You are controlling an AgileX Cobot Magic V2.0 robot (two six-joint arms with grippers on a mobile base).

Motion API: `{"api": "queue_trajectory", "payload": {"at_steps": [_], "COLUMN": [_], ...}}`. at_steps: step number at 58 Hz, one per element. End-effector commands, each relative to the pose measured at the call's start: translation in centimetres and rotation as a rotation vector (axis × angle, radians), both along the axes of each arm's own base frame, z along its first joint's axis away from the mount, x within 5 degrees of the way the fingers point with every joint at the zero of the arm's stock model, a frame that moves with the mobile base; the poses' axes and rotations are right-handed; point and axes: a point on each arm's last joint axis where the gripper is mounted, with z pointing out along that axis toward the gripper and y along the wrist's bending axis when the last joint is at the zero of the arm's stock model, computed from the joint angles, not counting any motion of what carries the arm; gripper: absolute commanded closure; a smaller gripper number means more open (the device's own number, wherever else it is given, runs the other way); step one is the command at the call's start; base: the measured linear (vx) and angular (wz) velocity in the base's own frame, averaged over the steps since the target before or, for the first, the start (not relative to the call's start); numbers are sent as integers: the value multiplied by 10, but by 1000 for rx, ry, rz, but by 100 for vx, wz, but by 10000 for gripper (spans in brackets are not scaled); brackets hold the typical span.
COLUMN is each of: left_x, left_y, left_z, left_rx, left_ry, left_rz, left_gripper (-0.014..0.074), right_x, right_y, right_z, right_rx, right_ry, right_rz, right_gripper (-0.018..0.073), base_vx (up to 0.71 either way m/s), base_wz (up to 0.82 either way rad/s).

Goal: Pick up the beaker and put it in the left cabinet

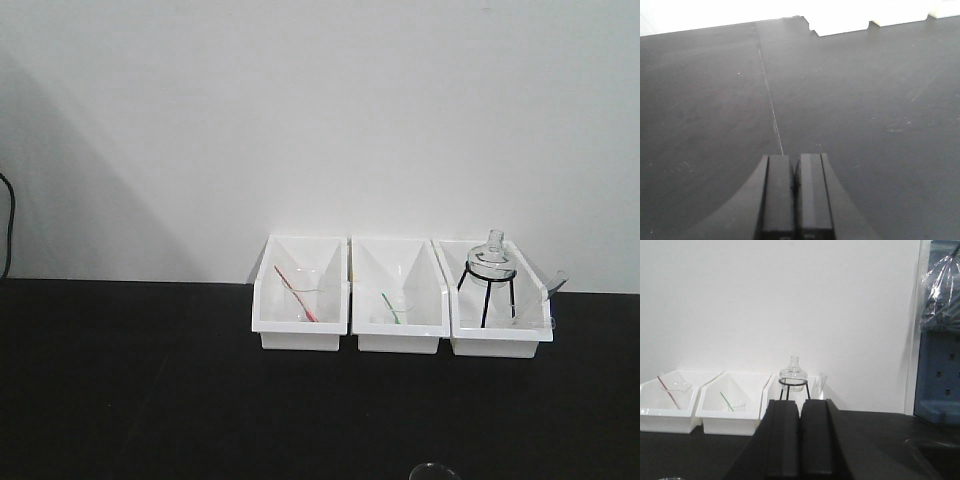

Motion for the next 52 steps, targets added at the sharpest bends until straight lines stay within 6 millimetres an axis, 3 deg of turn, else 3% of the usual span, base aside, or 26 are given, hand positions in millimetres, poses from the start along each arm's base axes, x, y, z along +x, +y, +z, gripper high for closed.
{"api": "queue_trajectory", "payload": {"at_steps": [1, 10, 31, 42, 52], "left_x": [1, 1, 1, 1, 1], "left_y": [0, 0, 0, 0, 0], "left_z": [14, 14, 14, 14, 14], "left_rx": [-32, -32, -32, -32, -32], "left_ry": [-107, -107, -107, -107, -107], "left_rz": [5, 5, 5, 5, 5], "left_gripper": [603, 603, 603, 603, 603], "right_x": [2, 18, 51, 63, 73], "right_y": [0, -1, -1, -2, -2], "right_z": [32, 46, 33, 27, 19], "right_rx": [-4, -2, 32, 43, 43], "right_ry": [-65, 1, 169, 214, 282], "right_rz": [-3, -3, -1, -1, -2], "right_gripper": [561, 559, 481, 321, 100], "base_vx": [0, 0, 0, 0, 0], "base_wz": [0, 0, 0, 0, 0]}}
